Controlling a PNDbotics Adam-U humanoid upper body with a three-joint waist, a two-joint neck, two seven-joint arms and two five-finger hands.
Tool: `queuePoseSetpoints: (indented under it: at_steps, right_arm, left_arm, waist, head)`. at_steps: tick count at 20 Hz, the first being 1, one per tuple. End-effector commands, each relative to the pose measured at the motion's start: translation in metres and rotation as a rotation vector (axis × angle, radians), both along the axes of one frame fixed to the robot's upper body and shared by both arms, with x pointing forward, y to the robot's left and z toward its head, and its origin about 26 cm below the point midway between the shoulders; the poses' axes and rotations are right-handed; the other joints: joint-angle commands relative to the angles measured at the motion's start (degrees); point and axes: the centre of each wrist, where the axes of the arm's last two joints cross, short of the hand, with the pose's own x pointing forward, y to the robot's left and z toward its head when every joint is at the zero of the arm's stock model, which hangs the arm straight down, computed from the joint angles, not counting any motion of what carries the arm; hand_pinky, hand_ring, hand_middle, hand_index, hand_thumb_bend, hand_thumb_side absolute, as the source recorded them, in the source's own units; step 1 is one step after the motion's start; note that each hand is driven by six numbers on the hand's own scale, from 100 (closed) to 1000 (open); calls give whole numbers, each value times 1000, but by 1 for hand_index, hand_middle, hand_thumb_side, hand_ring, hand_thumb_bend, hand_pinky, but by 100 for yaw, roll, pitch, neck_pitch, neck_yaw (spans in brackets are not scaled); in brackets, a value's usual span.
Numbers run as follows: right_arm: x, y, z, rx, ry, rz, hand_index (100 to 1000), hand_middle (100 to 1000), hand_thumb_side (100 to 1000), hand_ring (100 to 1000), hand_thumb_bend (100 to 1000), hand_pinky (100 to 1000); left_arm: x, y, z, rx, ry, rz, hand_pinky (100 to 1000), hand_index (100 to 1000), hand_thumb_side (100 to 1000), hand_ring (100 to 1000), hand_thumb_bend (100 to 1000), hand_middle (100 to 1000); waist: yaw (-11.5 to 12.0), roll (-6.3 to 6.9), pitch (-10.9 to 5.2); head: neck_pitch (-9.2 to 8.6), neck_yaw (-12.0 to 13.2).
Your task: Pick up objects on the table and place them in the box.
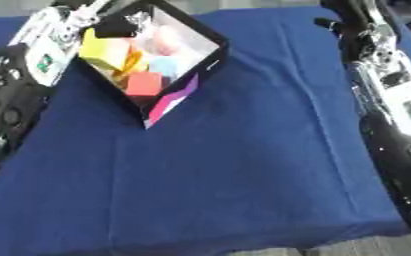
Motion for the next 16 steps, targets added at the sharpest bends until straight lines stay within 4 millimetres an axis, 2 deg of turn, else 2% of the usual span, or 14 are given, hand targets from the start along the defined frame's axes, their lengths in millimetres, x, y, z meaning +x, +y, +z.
queuePoseSetpoints:
  at_steps: [1,3,6,10,11,12,15,16]
  right_arm:
    - [-7,-10,14,-32,-68,-21,861,827,652,932,100,832]
    - [-8,-13,13,-39,-82,-36,863,828,649,931,100,831]
    - [-9,-16,12,-35,-96,-44,870,836,645,929,100,828]
    - [-11,-19,11,-23,-106,-47,874,843,644,926,100,821]
    - [-11,-20,10,-20,-106,-48,873,842,695,924,100,798]
    - [-11,-21,10,-15,-104,-51,873,842,699,924,100,798]
    - [-13,-23,8,-2,-105,-64,895,838,675,917,100,799]
    - [-13,-24,7,3,-105,-70,897,832,672,882,100,787]
  left_arm:
    - [-22,36,34,-62,-109,3,812,834,573,759,100,735]
    - [-36,57,35,-156,-112,8,802,823,656,741,100,720]
    - [-54,78,27,-348,-94,19,783,799,703,708,100,691]
    - [-78,98,17,-620,-109,17,770,792,718,689,100,676]
    - [-84,104,13,-682,-119,26,737,759,714,633,100,628]
    - [-90,110,10,-740,-132,37,734,753,712,627,100,622]
    - [-105,126,-6,-867,-150,94,739,738,713,625,100,612]
    - [-110,130,-10,-895,-160,106,722,724,698,585,100,586]
  waist:
    - [56,-14,-263]
    - [97,-10,-283]
    - [145,-32,-296]
    - [216,-76,-308]
    - [239,-89,-305]
    - [253,-98,-302]
    - [298,-118,-276]
    - [311,-126,-268]
  head:
    - [-13,-55]
    - [-13,-91]
    - [-13,-103]
    - [-13,-85]
    - [-13,-101]
    - [-13,-107]
    - [-13,-106]
    - [-13,-111]
